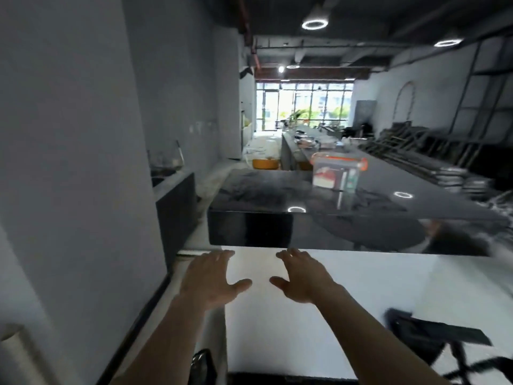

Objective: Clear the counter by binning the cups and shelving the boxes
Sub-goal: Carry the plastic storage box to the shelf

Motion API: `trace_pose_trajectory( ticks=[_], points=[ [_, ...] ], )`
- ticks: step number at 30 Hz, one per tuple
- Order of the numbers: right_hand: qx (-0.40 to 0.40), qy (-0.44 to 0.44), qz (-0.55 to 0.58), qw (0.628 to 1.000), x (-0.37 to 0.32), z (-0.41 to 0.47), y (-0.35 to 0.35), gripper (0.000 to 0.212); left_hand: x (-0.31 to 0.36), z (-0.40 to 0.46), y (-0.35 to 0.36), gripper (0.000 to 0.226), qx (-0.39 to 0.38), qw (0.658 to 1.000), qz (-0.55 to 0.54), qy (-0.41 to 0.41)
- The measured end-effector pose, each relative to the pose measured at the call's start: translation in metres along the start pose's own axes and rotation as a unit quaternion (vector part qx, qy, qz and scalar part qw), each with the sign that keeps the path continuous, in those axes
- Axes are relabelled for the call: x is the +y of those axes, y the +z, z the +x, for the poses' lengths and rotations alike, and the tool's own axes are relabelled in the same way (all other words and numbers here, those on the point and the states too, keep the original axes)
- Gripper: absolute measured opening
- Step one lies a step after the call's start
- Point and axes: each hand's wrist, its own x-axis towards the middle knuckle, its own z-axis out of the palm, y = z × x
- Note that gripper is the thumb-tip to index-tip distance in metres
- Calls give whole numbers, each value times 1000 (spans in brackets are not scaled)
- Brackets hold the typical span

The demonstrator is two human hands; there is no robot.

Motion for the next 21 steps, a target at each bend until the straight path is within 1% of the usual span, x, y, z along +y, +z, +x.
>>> trace_pose_trajectory(
  ticks=[4, 7, 12, 14, 16, 19, 21],
  points=[
    [30, 66, -2, 997, 63, 28, -33, 66, 67, 75, 12, 93, -9, 997, -16, 72],
    [46, 100, 3, 994, 97, 59, -49, 65, 104, 131, 10, 90, 6, 992, -20, 126],
    [75, 145, 16, 986, 148, 118, -82, 66, 135, 230, 1, 90, -11, 988, -58, 145],
    [94, 172, 42, 980, 167, 140, -96, 64, 144, 267, -5, 89, -7, 984, -104, 143],
    [117, 202, 91, 968, 187, 161, -107, 59, 155, 301, -9, 86, 3, 976, -176, 129],
    [156, 241, 153, 946, 221, 189, -119, 52, 173, 348, -4, 81, -7, 952, -290, 98],
    [179, 260, 192, 929, 244, 209, -126, 49, 189, 379, 1, 81, -16, 928, -366, 71]
  ],
)
